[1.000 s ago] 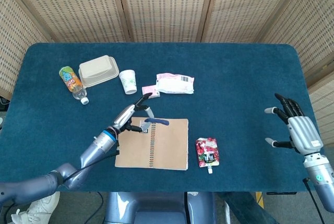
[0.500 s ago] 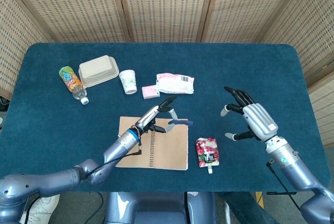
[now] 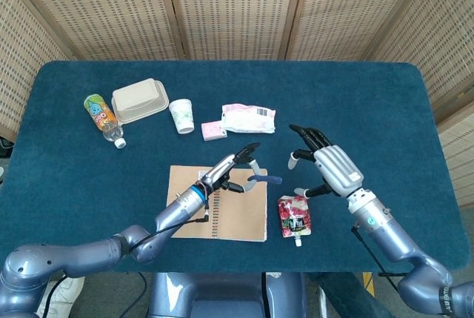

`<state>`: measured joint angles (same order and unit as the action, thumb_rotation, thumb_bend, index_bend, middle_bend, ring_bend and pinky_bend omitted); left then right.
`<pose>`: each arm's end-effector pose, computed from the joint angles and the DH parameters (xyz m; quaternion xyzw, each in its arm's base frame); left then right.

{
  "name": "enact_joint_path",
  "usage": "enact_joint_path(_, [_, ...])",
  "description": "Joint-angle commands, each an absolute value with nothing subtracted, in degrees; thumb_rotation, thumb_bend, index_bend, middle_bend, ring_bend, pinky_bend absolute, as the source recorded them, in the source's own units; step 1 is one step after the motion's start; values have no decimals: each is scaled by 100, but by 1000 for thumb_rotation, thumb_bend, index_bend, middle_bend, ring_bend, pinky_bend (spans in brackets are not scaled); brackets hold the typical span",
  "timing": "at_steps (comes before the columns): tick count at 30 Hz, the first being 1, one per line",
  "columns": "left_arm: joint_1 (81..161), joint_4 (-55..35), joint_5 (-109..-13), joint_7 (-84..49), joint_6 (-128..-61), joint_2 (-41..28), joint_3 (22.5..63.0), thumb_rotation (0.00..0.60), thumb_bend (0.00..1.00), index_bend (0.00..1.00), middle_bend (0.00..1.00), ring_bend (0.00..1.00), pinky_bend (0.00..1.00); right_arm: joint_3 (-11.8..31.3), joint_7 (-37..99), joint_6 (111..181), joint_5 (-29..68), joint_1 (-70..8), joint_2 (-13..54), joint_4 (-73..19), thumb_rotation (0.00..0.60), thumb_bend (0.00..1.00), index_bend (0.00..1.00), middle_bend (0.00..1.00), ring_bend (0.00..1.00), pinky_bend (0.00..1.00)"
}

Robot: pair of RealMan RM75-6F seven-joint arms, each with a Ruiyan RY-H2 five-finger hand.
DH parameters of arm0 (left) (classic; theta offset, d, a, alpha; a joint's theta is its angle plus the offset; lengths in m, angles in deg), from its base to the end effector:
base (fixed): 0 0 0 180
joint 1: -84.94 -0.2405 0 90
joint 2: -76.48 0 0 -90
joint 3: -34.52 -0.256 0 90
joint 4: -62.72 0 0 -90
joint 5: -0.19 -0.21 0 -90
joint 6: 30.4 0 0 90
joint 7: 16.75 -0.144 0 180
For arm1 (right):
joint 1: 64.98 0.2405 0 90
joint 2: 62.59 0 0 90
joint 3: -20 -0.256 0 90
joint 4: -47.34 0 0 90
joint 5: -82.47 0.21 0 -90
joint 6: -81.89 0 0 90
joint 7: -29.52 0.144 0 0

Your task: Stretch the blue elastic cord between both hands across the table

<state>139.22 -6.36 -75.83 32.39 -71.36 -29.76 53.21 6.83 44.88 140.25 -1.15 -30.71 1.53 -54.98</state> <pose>-0.0334 0.3541 -0.1041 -0.5283 -0.6903 -0.4939 0.0223 -0.1410 -0.3173 0.1095 0.6783 -0.4368 0.5093 0.2996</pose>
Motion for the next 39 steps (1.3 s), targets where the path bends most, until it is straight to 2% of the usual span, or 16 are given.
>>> enact_joint_path(1, [13992, -659, -7511, 3157, -7113, -2997, 5396, 600, 527, 827, 0, 0, 0, 674, 4372, 14048, -91, -3023, 219, -5535, 600, 258, 527, 0, 0, 0])
enact_joint_path(12, [14063, -877, -7258, 2988, -6990, -2952, 5488, 600, 527, 827, 0, 0, 0, 677, 4256, 14145, 19, -2980, 296, -5668, 600, 294, 555, 4, 0, 0])
enact_joint_path(22, [14097, -975, -7144, 2845, -6962, -2951, 5533, 600, 527, 827, 0, 0, 0, 692, 4149, 14110, 104, -2910, 292, -5735, 600, 370, 589, 11, 0, 0])
enact_joint_path(39, [14075, -1133, -7108, 2706, -6994, -2908, 5522, 600, 527, 827, 0, 0, 0, 788, 4043, 14130, 61, -2876, 282, -5823, 600, 415, 612, 19, 0, 0])
